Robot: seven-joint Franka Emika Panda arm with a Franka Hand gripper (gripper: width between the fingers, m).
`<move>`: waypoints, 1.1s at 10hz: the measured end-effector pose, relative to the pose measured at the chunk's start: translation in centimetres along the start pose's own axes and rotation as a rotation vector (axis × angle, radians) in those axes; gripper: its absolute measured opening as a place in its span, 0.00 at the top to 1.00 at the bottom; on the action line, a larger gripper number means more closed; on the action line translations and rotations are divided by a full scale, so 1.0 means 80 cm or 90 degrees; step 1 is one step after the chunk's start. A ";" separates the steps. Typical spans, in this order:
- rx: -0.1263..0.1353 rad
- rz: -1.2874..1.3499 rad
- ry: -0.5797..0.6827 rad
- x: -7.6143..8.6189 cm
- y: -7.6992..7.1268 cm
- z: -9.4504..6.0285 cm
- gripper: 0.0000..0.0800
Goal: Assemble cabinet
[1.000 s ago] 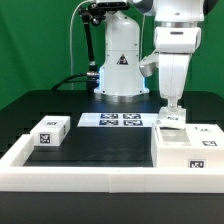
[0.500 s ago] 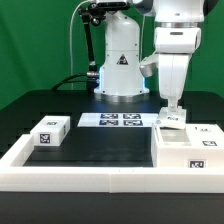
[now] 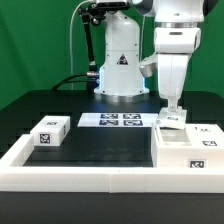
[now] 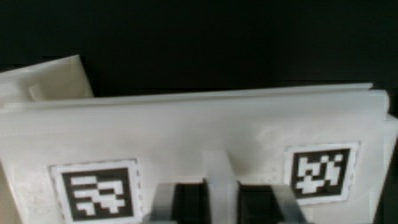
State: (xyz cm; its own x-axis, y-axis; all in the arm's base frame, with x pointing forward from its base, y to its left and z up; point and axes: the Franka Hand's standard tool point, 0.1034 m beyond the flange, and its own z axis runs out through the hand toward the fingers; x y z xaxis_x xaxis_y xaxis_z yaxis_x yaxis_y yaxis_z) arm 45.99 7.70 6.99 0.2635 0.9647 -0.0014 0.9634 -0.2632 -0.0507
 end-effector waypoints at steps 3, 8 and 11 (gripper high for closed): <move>-0.002 -0.030 -0.001 -0.003 -0.008 0.000 0.91; 0.006 -0.030 -0.002 -0.006 -0.006 0.004 0.91; 0.006 -0.031 -0.001 -0.005 0.003 0.004 0.91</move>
Offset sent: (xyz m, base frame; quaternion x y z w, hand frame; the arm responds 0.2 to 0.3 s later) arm -0.0075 -0.0004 0.0029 0.0046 -0.0082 -0.0136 0.9999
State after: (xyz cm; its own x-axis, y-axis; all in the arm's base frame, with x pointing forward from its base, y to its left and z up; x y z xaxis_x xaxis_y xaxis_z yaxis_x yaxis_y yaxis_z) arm 46.13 7.28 6.69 0.2165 0.9763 -0.0008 0.9745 -0.2161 -0.0607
